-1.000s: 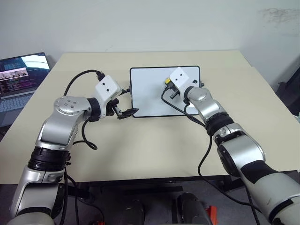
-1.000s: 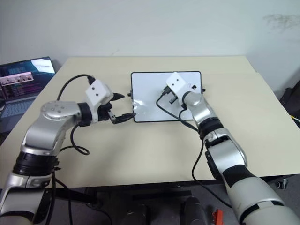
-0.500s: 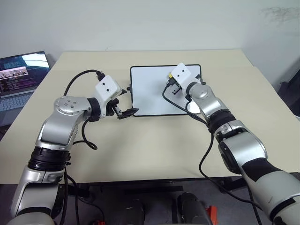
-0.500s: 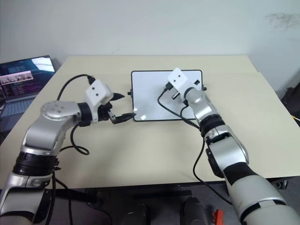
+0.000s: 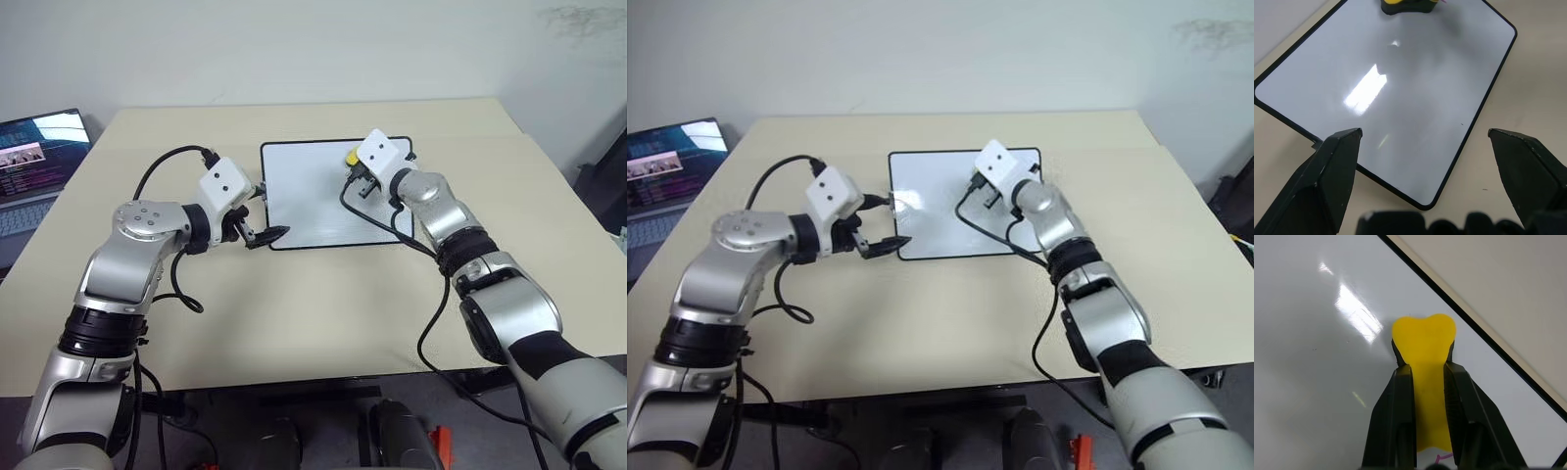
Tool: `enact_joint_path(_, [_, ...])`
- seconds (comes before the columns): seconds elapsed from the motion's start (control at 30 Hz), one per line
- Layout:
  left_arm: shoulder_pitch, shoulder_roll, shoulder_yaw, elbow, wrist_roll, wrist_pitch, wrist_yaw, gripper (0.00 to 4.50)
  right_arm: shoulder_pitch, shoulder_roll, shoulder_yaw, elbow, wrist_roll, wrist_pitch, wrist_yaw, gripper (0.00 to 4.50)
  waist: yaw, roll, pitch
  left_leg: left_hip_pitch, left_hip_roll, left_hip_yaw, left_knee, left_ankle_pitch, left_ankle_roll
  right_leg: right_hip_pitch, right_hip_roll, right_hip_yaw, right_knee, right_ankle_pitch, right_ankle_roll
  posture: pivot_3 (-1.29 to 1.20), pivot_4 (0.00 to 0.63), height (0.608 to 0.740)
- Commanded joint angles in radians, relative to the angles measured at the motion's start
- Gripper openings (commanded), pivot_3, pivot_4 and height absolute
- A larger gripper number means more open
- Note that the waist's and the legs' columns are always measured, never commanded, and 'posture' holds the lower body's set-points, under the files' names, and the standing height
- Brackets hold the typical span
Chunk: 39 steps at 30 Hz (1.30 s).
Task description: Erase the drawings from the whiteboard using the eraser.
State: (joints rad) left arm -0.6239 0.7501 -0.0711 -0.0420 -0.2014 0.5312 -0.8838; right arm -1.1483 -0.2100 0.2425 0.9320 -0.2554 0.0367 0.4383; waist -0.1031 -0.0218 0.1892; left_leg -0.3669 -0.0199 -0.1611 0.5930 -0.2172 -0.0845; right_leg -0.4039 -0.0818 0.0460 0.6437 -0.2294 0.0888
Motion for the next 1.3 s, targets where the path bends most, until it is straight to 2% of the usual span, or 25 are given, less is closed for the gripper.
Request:
enact_joint_path(0.03, [-0.023, 0.015, 0.031, -0.017, 0.004, -0.019, 0.004, 4.5, 0.086, -0.003, 0.059, -0.049, -0.029, 0.046, 0.087, 0.46, -0.004, 0.0, 0.0, 0.0, 0.0, 0.0, 0.0, 0.0, 0.0, 0.0, 0.0, 0.0, 0.0, 0.0, 0.0, 0.0, 0.15, 0.74])
enact_joint_path(0.33, [-0.024, 0.015, 0.024, -0.021, 0.005, -0.015, -0.002, 4.5, 0.17, -0.007, 0.073, -0.158, -0.046, 0.102, 0.083, 0.44, -0.004, 0.0, 0.0, 0.0, 0.0, 0.0, 0.0, -0.001, -0.001, 0.0, 0.0, 0.0, 0.0, -0.001, 0.001, 0.0, 0.15, 0.74])
enact_joint_path(0.6, [-0.031, 0.016, 0.021, -0.018, 0.007, -0.015, -0.007, 4.5, 0.083, -0.046, 0.042, -0.149, -0.054, 0.088, 0.02, 0.44, -0.002, 0.0, 0.0, 0.0, 0.0, 0.0, 0.0, -0.001, -0.001, 0.0, 0.0, 0.0, 0.0, -0.001, 0.001, 0.0, 0.15, 0.74])
enact_joint_path(0.73, [-0.017, 0.03, 0.025, -0.04, 0.001, -0.005, -0.017, 4.5, 0.152, -0.173, 0.064, -0.531, 0.011, 0.184, 0.345, 0.44, 0.018, 0.0, 0.002, -0.004, 0.0, -0.001, 0.0, 0.0, -0.001, -0.002, 0.0, -0.001, 0.0, -0.001, 0.001, 0.0, 0.15, 0.74])
enact_joint_path(0.8, [-0.009, 0.037, 0.026, -0.047, 0.001, -0.005, -0.019, 4.5, 0.182, -0.224, 0.065, -0.65, 0.015, 0.226, 0.405, 0.44, 0.019, 0.0, 0.002, -0.014, -0.001, -0.002, 0.001, -0.001, -0.002, -0.011, 0.0, -0.002, -0.001, -0.002, 0.002, 0.0, 0.15, 0.74])
enact_joint_path(0.93, [-0.017, 0.052, 0.02, -0.054, 0.002, -0.001, -0.032, 4.5, 0.241, -0.424, 0.021, -0.868, 0.036, 0.283, 0.566, 0.44, 0.023, 0.001, 0.002, -0.029, -0.001, -0.002, 0.002, -0.002, -0.007, -0.023, -0.001, -0.003, -0.001, 0.0, 0.0, 0.0, 0.15, 0.74])
enact_joint_path(1.07, [-0.013, 0.059, -0.001, -0.093, -0.007, 0.012, -0.062, 4.5, 0.276, -0.636, -0.02, -0.892, 0.035, 0.21, 0.653, 0.44, 0.028, 0.001, 0.003, -0.034, -0.005, -0.001, 0.001, -0.003, -0.013, -0.025, -0.006, -0.004, -0.007, -0.003, 0.003, 0.0, 0.15, 0.74])
enact_joint_path(1.3, [-0.009, 0.082, -0.036, -0.117, 0.011, 0.013, -0.104, 4.5, 0.25, -0.734, -0.027, -0.736, -0.027, 0.11, 0.597, 0.44, 0.02, 0.001, 0.003, -0.034, -0.004, 0.001, 0.001, -0.006, -0.009, -0.023, -0.006, -0.003, -0.011, -0.003, 0.003, 0.0, 0.15, 0.74])
